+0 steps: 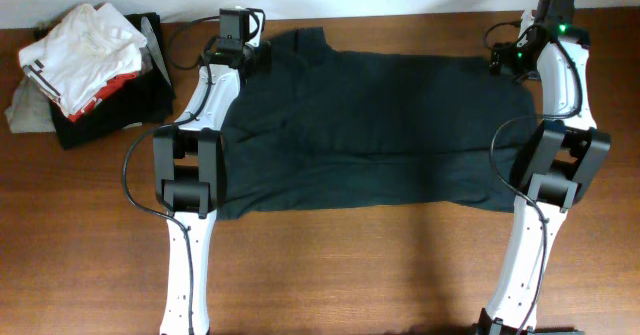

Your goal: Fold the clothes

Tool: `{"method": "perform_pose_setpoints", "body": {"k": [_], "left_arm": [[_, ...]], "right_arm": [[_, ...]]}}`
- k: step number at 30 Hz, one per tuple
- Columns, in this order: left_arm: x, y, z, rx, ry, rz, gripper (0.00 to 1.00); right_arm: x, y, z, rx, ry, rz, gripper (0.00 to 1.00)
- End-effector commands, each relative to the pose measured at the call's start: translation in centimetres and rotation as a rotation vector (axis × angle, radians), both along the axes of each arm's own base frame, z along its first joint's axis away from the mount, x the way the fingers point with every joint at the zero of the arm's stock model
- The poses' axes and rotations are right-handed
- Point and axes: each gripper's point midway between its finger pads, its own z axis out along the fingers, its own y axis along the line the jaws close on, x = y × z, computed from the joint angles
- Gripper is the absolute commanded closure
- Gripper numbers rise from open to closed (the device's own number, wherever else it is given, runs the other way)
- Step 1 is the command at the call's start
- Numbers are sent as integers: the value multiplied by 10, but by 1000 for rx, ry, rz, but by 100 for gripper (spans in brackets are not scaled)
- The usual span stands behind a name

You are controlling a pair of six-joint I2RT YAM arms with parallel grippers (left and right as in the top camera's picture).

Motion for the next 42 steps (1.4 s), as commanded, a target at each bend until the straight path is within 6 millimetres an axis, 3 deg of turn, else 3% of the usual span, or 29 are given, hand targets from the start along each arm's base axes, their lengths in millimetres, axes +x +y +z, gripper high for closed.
{"method": "perform_pose_setpoints", "body": {"k": [1,4,6,7,8,10,11,14,15,17,20,24,28,32,37,38,42], "left_arm": [[-19,5,-44,25,106,5,99],[-18,5,-44,26,106,5,99],[-18,5,-44,25,103,5,99],[-18,5,-44,25,103,5,99],[-18,5,-44,25,104,5,99],[-19,5,-45,27,110,5,99],[-18,5,-40,25,102,5,99],[-18,6,-10,24,92,6,99],[-21,6,6,25,95,6,99],[-25,7,43,22,74,6,99],[-34,8,73,21,74,6,99],[-48,11,100,24,92,7,99],[-78,15,125,34,163,8,99],[-113,38,135,129,268,73,99],[-157,63,130,174,438,114,99],[-175,69,125,184,514,117,99],[-203,72,120,203,632,110,99]], "right_arm": [[5,10,-19,41,3,67,12],[8,10,-28,41,0,69,16],[9,10,-28,38,-6,69,29],[10,9,-27,37,-10,68,55],[10,9,-27,37,-11,68,65],[10,8,-27,46,-10,31,60],[9,8,-28,55,-10,11,64],[6,7,-27,86,-5,-52,94],[4,8,-26,98,-1,-74,96],[4,8,-10,121,-19,-129,96],[3,10,25,120,-52,-132,96],[-12,14,75,139,-72,-178,96],[-33,19,111,164,-63,-230,96],[-55,21,129,179,-26,-264,96],[-101,31,143,201,109,-282,96],[-120,35,148,210,161,-291,96],[-152,34,153,222,255,-313,96]]}}
